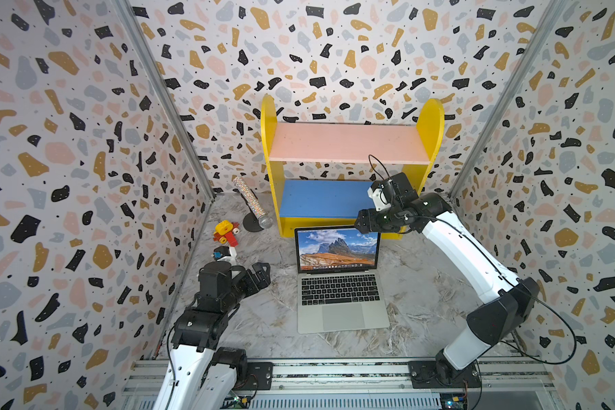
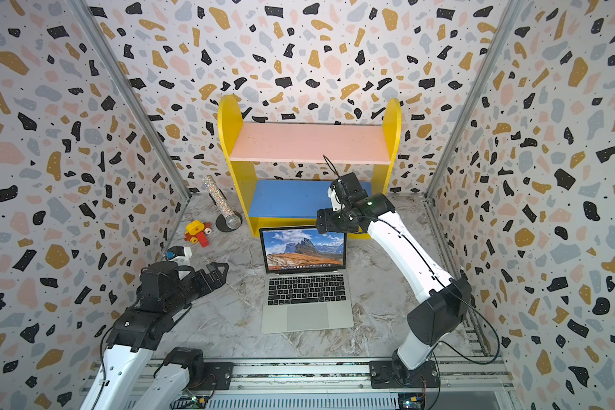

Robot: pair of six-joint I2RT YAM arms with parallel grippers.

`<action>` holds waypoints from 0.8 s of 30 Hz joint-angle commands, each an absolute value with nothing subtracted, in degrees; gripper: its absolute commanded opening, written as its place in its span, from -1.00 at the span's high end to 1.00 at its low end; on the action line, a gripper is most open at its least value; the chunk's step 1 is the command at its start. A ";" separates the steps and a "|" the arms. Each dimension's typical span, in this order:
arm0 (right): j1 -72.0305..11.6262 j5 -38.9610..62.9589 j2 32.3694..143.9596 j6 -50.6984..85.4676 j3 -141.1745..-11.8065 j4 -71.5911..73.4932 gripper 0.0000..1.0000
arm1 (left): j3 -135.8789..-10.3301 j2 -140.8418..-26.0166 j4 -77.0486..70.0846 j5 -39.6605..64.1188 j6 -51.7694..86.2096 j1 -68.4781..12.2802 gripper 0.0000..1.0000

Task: Close the laptop lid and set it aside
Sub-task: Close the lid of the laptop.

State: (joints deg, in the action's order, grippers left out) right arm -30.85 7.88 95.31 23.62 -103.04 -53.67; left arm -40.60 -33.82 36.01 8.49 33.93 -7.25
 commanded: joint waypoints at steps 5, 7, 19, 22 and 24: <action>-31.70 6.28 100.04 22.71 -110.37 -57.39 -0.50 | -40.43 -33.51 35.04 7.80 33.20 -7.47 -0.99; -31.91 6.11 101.70 22.72 -112.16 -57.99 -0.50 | -40.43 -33.59 34.94 7.90 33.14 -7.47 -0.99; -32.96 5.79 111.43 22.03 -123.81 -62.04 -0.51 | -40.25 -33.84 34.52 8.55 33.29 -7.38 -0.99; -33.24 5.77 113.78 21.75 -126.42 -63.21 -0.52 | -40.21 -33.85 34.27 9.61 33.12 -7.38 -0.99; -33.29 5.76 115.00 21.70 -127.82 -63.62 -0.53 | -40.29 -33.81 34.05 11.60 32.37 -7.38 -0.99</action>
State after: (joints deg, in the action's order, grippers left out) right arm -32.91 6.33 114.85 22.52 -124.90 -60.64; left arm -40.60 -33.87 35.94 9.21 33.74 -7.25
